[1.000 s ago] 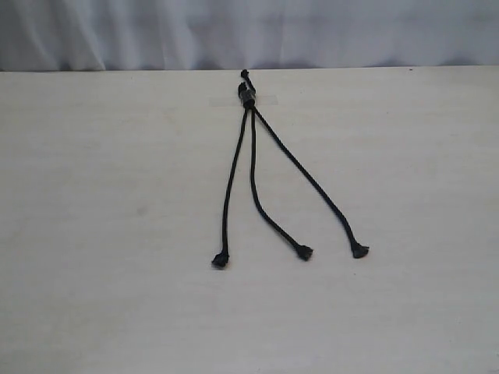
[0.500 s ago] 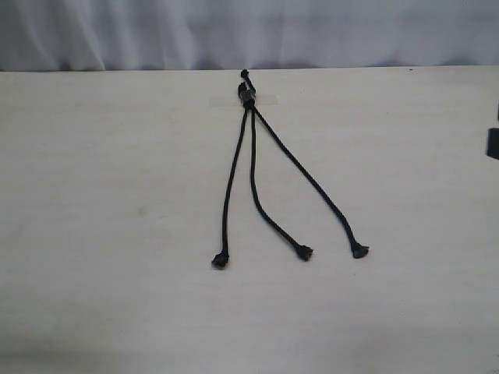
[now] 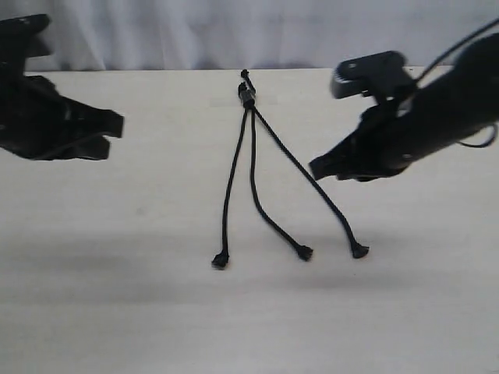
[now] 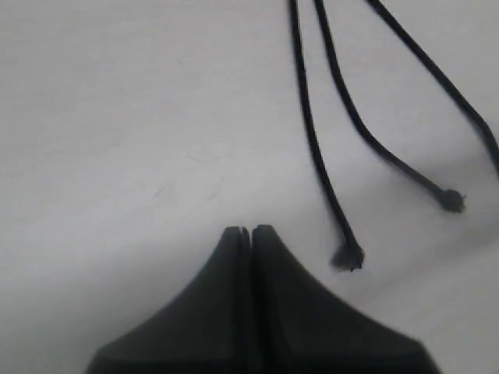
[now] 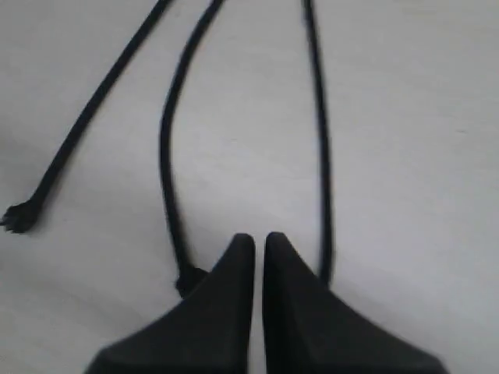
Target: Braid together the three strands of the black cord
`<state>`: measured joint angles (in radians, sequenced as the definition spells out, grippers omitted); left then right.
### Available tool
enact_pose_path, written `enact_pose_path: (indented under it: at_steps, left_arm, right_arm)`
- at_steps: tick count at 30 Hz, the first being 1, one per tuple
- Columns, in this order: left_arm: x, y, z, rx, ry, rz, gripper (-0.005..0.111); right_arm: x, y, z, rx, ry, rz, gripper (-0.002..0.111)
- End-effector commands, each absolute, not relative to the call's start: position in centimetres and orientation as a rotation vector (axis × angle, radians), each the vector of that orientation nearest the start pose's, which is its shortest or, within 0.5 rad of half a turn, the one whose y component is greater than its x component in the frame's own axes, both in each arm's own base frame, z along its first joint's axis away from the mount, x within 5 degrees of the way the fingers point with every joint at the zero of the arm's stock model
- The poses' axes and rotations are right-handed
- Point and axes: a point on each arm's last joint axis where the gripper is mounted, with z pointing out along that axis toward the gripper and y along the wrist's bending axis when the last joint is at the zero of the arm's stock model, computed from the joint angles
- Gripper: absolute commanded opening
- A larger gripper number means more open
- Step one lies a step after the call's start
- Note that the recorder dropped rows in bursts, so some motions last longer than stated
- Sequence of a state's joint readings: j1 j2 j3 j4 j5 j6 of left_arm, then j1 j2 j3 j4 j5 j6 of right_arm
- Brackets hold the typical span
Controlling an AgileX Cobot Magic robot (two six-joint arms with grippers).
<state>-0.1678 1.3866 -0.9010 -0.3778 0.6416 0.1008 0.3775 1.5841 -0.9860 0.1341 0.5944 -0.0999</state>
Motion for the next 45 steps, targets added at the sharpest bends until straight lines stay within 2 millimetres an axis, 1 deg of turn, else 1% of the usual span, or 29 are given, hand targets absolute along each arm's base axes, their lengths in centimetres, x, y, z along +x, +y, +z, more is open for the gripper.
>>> enact_pose_path:
  at_steps: [1, 3, 5, 8, 10, 12, 15, 19, 20, 21, 23, 24, 26, 28, 29, 30, 32, 33, 34, 36, 39, 40, 42, 43, 45]
  left_arm:
    - [28.8, -8.9, 24.1, 0.079, 2.659, -0.35, 0.0]
    - [29.3, -9.0, 23.4, 0.086, 2.689, -0.332, 0.0]
    - [29.6, -8.7, 22.7, 0.073, 2.71, -0.321, 0.0]
    - [30.0, -7.7, 22.0, 0.02, 2.737, -0.308, 0.0]
    - [30.3, -6.7, 21.9, -0.028, 2.74, -0.297, 0.0]
    - [30.5, -5.7, 21.9, -0.073, 2.739, -0.288, 0.0]
    - [30.6, -4.3, 21.8, -0.132, 2.744, -0.277, 0.0]
    - [30.6, -3.8, 21.8, -0.156, 2.754, -0.273, 0.0]
    - [30.6, -3.8, 21.8, -0.156, 2.754, -0.273, 0.0]
    - [30.6, -3.8, 21.8, -0.156, 2.754, -0.273, 0.0]
    - [30.6, -3.8, 21.8, -0.156, 2.754, -0.273, 0.0]
    - [30.5, -3.8, 21.8, -0.156, 2.756, -0.273, 0.0]
    - [30.5, -3.8, 21.8, -0.156, 2.756, -0.273, 0.0]
    - [30.5, -3.8, 21.8, -0.156, 2.756, -0.273, 0.0]
    - [30.5, -3.8, 21.8, -0.156, 2.756, -0.273, 0.0]
    - [30.5, -3.8, 21.8, -0.156, 2.756, -0.273, 0.0]
    - [30.5, -3.8, 21.8, -0.156, 2.756, -0.273, 0.0]
    - [30.5, -3.8, 21.8, -0.156, 2.756, -0.273, 0.0]
    - [30.5, -3.8, 21.8, -0.156, 2.756, -0.273, 0.0]
    - [30.5, -3.8, 21.8, -0.156, 2.758, -0.273, 0.0]
    - [30.4, -3.8, 21.8, -0.155, 2.768, -0.274, 0.0]
    - [30.4, -3.8, 21.8, -0.155, 2.77, -0.274, 0.0]
    - [30.4, -3.8, 21.7, -0.155, 2.774, -0.275, 0.0]
    - [30.4, -3.8, 21.7, -0.154, 2.776, -0.275, 0.0]
    - [30.4, -3.8, 21.7, -0.154, 2.778, -0.275, 0.0]
  right_arm:
    - [31.3, 16.9, 19.3, -0.695, 2.752, 0.234, 0.005]
    - [32.4, 18.3, 18.5, -0.737, 2.783, 0.231, 0.007]
    - [33.1, 19.2, 17.4, -0.766, 2.822, 0.224, 0.015]
    - [34.0, 19.8, 15.4, -0.785, 2.89, 0.211, 0.031]
    - [34.4, 19.9, 14.3, -0.807, 2.914, 0.187, 0.038]
    - [34.4, 19.9, 13.5, -0.814, 2.935, 0.177, 0.041]
    - [34.4, 19.9, 12.5, -0.824, 2.959, 0.165, 0.041]
    - [34.4, 19.8, 11.5, -0.829, 2.986, 0.156, 0.039]
    - [34.3, 19.8, 11.3, -0.833, 2.991, 0.155, 0.035]
    - [34.3, 19.8, 11.3, -0.843, 2.995, 0.153, 0.027]
    - [34.2, 19.8, 11.6, -0.854, 3.006, 0.152, 0.005]
    - [34.3, 19.8, 12.0, -0.848, 3.01, 0.153, 0.005]
    - [34.5, 20.2, 13.6, -0.826, 3.009, 0.198, 0.004]
    - [34.6, 21.1, 15.5, -0.752, 2.994, 0.326, 0.004]
    - [34.6, 21.7, 16.6, -0.702, 2.976, 0.429, 0.004]
    - [34.5, 22.3, 17.1, -0.676, 2.955, 0.522, 0.004]
    - [34.2, 23.9, 17.8, -0.669, 2.886, 0.711, 0.004]
    - [34.0, 24.6, 17.8, -0.659, 2.867, 0.753, 0.004]
    - [33.8, 25.7, 17.4, -0.644, 2.847, 0.789, 0.004]
    - [33.2, 27.2, 16.6, -0.661, 2.822, 0.787, 0.004]
    - [32.4, 29.4, 14.6, -0.681, 2.807, 0.763, 0.005]
    - [32.0, 30.1, 14.0, -0.698, 2.802, 0.756, 0.008]
    - [31.9, 30.7, 13.6, -0.712, 2.796, 0.752, 0.018]
    - [31.8, 30.8, 13.7, -0.724, 2.803, 0.758, 0.026]
    - [32.1, 30.7, 14.5, -0.753, 2.801, 0.731, 0.038]
